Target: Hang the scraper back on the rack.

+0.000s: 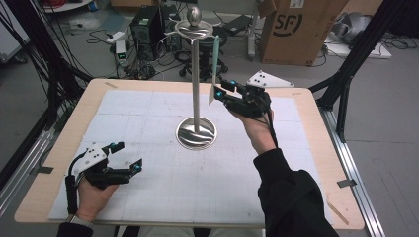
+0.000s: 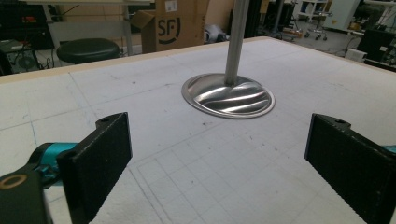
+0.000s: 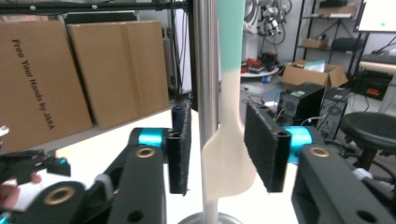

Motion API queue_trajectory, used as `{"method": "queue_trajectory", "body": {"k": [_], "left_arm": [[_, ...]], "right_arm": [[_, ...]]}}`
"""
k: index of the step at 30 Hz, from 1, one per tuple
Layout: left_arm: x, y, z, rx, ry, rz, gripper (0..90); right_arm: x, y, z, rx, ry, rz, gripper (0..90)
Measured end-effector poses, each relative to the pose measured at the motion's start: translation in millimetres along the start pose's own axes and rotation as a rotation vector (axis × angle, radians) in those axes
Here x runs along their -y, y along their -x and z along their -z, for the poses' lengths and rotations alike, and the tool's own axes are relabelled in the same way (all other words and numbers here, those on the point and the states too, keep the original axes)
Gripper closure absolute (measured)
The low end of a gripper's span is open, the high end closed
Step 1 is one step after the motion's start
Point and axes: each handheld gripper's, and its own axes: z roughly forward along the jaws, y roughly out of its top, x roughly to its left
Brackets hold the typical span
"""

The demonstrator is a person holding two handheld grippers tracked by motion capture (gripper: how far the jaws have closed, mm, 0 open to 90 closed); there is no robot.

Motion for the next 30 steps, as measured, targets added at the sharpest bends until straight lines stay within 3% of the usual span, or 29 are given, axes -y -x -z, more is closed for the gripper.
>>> {"method": "queue_trajectory", "body": {"k": [7, 11, 13, 19, 22, 30], "left_arm": [[0.2, 0.0, 0.0, 0.0, -0.006, -0.002, 7.8], [0.1, 0.0, 0.1, 0.001, -0.005, -0.003, 7.9], [0.2, -0.3, -0.1, 0.0, -0.005, -0.003, 7.9], [0.3, -0.7, -0.3, -0.001, -0.01, -0.003, 7.9], [0.3, -0.7, -0.3, -0.001, -0.012, -0.004, 7.9], [0.4, -0.3, -0.5, 0.001, -0.012, -0.001, 7.9]], "right_arm": [[28.9, -0.6, 16.1, -0.024, -0.05, 0.016, 43.6], [51.5, 0.9, 24.6, -0.037, -0.085, 0.01, 26.9], [59.9, 0.1, 28.3, 0.006, -0.106, 0.015, 20.0], [86.2, -6.6, 42.8, 0.057, -0.126, 0.008, 0.4], [99.7, -9.7, 49.3, 0.042, -0.138, -0.002, 0.4], [145.5, -14.0, 70.0, 0.069, -0.169, -0.017, 0.4]]}}
